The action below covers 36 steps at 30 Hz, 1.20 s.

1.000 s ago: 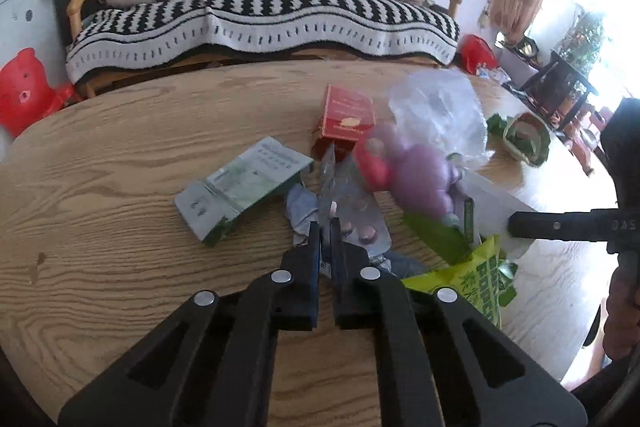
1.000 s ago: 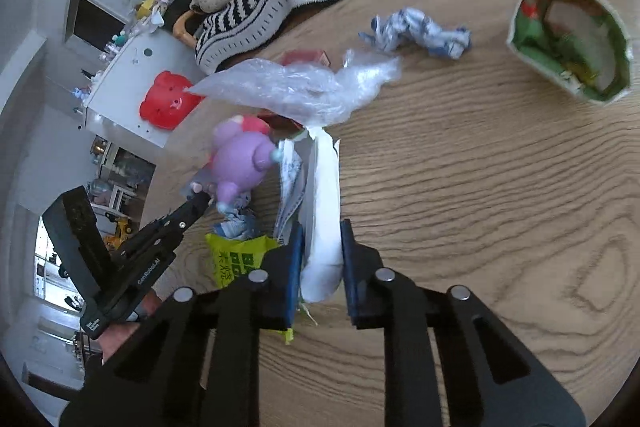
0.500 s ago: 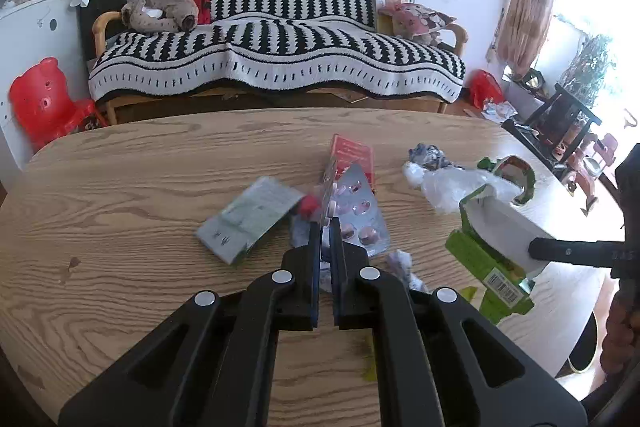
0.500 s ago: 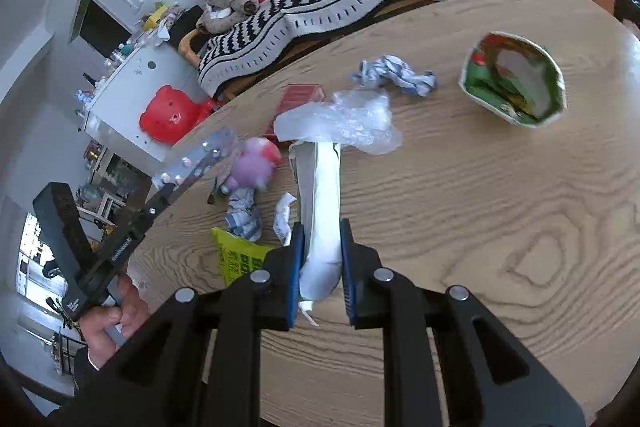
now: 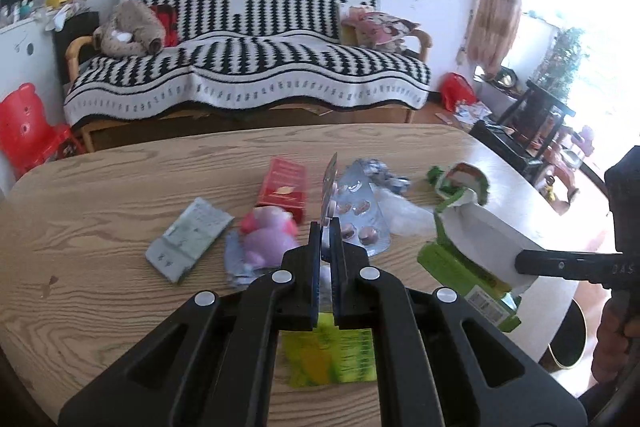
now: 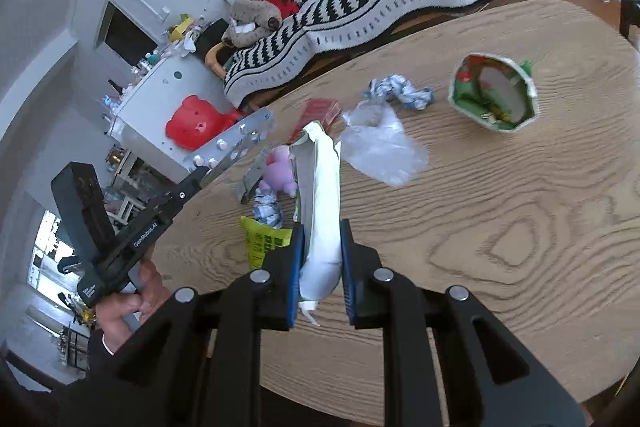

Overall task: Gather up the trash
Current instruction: 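Grasp the white paper strip with the right tool while the left tool grasps the blister pack, then carry the paper strip and blister pack in both tools over the bin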

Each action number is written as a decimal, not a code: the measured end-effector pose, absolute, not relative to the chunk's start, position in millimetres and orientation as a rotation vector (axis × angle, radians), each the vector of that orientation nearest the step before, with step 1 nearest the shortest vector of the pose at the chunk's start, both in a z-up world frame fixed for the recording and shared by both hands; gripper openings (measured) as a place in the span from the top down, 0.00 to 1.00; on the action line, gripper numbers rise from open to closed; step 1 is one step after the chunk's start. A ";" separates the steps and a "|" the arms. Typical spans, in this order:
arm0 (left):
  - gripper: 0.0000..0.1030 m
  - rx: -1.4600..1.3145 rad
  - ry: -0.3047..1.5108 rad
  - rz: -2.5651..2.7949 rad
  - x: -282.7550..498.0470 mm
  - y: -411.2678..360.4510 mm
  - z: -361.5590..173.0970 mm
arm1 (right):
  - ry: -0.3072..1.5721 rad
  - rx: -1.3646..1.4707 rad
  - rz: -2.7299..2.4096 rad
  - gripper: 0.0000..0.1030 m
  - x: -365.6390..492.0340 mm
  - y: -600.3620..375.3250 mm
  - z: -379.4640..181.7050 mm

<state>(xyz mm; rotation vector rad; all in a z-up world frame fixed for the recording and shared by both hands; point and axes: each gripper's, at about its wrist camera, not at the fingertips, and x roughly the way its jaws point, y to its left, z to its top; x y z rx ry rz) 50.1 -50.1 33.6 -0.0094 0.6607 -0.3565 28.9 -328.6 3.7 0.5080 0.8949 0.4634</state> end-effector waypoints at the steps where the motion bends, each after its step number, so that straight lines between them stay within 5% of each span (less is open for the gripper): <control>1: 0.97 -0.002 0.660 -0.367 48.1 -57.3 33.9 | 0.891 0.509 0.453 0.83 27.2 -333.2 5.3; 21: 0.97 0.144 0.692 -0.731 -13.6 -257.7 20.3 | 0.806 0.542 0.005 0.83 -100.0 -522.0 0.6; 36: 0.97 0.281 0.779 -1.106 -116.7 -457.7 -33.9 | 0.807 0.674 -0.426 0.83 -253.2 -685.5 -59.0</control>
